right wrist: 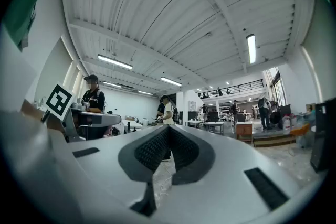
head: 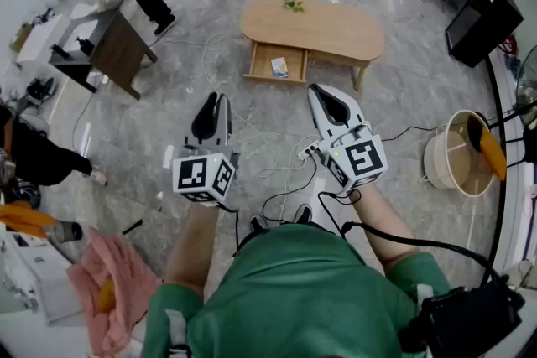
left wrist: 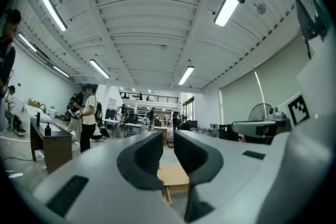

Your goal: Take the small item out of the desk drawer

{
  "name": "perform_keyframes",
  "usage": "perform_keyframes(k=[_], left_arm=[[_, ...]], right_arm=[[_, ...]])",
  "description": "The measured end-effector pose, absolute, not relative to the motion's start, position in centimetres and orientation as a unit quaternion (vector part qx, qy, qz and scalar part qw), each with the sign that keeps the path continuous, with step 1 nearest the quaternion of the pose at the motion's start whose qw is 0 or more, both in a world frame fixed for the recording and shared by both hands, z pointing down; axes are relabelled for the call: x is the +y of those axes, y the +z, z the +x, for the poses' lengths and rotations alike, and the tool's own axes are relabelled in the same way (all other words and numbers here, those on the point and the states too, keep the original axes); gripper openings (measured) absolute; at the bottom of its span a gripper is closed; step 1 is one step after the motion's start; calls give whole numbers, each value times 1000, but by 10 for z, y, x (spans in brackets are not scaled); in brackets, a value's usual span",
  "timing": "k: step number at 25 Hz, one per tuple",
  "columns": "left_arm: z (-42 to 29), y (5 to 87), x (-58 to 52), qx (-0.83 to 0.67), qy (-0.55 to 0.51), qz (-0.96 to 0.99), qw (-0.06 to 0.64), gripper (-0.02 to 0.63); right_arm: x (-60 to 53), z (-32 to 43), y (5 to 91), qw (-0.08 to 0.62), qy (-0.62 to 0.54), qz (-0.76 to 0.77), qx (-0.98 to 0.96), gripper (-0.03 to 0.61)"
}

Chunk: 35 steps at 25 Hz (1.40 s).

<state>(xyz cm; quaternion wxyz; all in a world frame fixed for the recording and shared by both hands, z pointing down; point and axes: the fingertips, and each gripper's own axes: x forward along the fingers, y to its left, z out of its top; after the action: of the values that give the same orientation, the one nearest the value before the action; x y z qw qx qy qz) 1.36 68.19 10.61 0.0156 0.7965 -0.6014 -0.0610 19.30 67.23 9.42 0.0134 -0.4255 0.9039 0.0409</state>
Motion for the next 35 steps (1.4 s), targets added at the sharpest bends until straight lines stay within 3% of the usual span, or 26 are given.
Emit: perform_keyframes(k=[25, 35], left_arm=[[4, 135, 680, -630, -33, 775, 42, 75], [-66, 135, 598, -601, -57, 796, 50, 75]], right_arm=[[650, 198, 126, 14, -14, -412, 911, 25], [581, 146, 124, -1, -18, -461, 887, 25]])
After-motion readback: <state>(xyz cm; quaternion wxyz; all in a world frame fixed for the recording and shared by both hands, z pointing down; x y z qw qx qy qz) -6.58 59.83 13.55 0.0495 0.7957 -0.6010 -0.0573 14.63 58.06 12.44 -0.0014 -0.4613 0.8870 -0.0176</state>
